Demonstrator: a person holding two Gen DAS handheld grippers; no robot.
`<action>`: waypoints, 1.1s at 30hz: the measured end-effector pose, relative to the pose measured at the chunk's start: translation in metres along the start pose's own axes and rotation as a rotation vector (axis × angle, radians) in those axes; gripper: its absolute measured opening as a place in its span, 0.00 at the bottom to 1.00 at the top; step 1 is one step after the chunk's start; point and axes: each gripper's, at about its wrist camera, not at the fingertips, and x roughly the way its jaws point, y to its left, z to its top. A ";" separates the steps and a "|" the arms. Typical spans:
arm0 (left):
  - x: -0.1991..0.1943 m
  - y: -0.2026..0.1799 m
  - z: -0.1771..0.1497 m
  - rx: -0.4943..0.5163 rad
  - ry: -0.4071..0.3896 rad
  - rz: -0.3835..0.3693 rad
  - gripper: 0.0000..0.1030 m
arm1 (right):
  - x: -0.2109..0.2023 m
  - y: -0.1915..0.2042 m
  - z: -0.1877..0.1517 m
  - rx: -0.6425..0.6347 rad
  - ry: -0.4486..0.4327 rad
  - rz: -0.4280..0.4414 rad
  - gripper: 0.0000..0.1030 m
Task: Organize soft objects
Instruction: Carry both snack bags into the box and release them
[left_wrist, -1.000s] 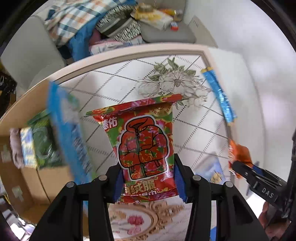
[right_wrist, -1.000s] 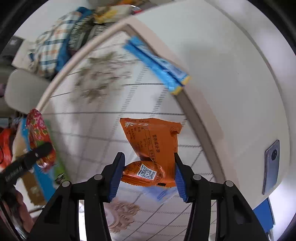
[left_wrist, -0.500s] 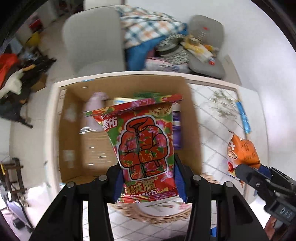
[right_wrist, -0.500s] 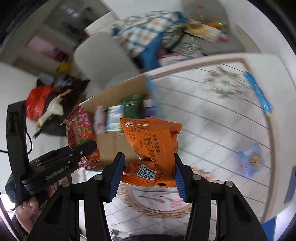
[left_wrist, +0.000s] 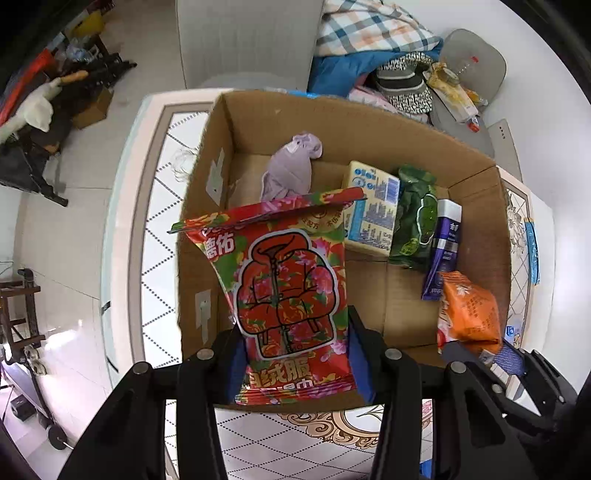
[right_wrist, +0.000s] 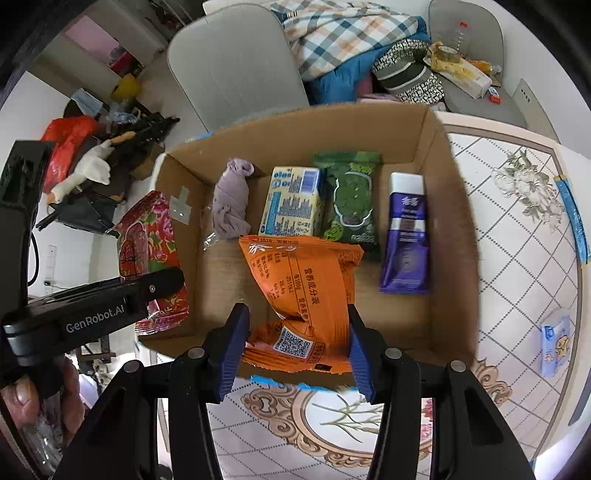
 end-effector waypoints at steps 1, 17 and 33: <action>0.003 0.001 0.001 0.003 0.008 -0.002 0.43 | 0.007 0.004 0.000 -0.003 0.003 -0.010 0.52; -0.008 0.010 -0.017 0.039 -0.023 0.050 0.85 | 0.043 0.000 0.003 -0.007 0.093 -0.068 0.83; -0.077 -0.006 -0.070 0.045 -0.215 0.105 0.96 | -0.027 -0.009 -0.036 -0.038 0.004 -0.141 0.96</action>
